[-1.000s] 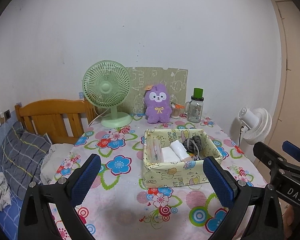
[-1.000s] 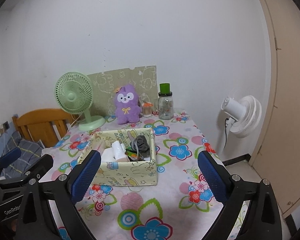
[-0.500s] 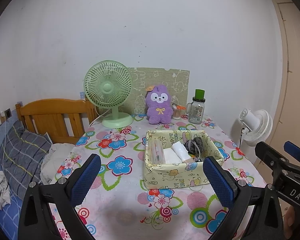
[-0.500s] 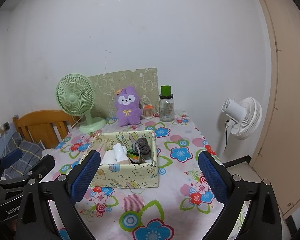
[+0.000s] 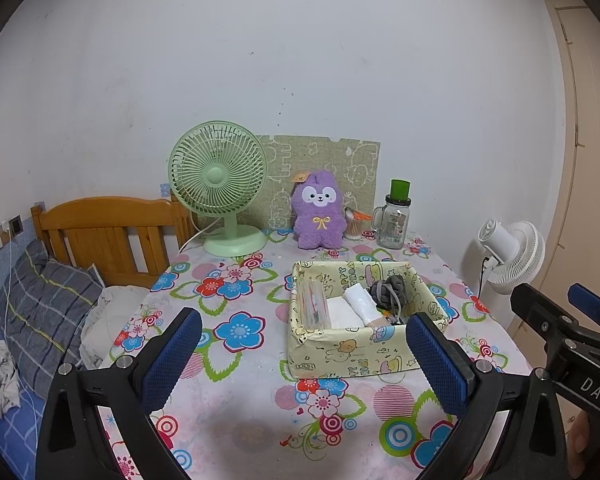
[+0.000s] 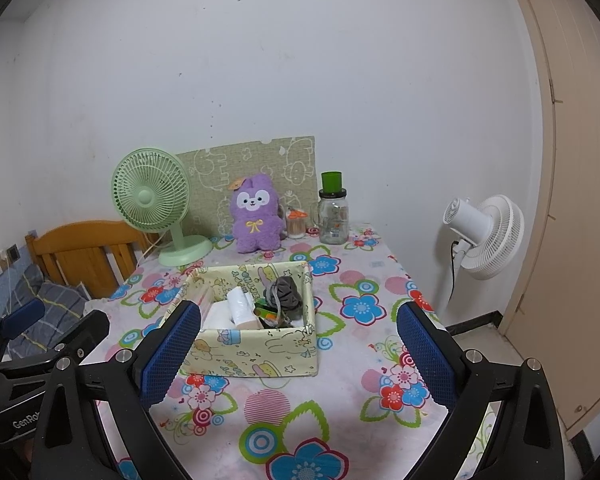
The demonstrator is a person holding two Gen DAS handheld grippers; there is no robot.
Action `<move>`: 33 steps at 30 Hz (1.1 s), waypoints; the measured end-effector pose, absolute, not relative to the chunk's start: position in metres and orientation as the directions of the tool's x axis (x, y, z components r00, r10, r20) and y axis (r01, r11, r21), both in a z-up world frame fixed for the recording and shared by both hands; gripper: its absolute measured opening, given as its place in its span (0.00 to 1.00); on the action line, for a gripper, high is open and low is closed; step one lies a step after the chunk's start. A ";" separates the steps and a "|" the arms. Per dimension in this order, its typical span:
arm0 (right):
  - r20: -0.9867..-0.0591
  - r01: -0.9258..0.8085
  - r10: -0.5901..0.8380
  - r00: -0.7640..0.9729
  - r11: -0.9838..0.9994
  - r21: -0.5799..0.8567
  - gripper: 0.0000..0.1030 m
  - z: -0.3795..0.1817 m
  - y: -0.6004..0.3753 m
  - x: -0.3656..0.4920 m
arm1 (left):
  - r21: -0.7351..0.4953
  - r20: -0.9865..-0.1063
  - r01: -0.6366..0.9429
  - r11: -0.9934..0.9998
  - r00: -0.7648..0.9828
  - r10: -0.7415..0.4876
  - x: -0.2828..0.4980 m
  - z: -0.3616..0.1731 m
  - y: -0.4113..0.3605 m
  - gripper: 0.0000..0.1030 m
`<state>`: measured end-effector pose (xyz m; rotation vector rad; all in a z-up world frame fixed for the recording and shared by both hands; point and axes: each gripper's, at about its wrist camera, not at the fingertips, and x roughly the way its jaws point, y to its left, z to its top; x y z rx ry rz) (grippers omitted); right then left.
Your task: Organize soft objects
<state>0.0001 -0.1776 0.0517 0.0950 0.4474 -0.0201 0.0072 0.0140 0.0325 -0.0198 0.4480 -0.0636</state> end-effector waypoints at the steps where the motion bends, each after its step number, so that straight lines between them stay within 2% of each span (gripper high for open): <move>1: -0.431 0.040 0.003 0.902 0.995 0.090 0.97 0.052 -0.178 0.000 | -0.034 -0.432 0.057 0.998 0.900 -0.066 0.007 0.032 0.014 1.00; 33: -0.433 0.056 -0.010 0.901 0.994 0.092 0.97 0.051 -0.179 0.002 | -0.035 -0.439 0.055 0.998 0.896 -0.064 0.010 0.027 0.013 1.00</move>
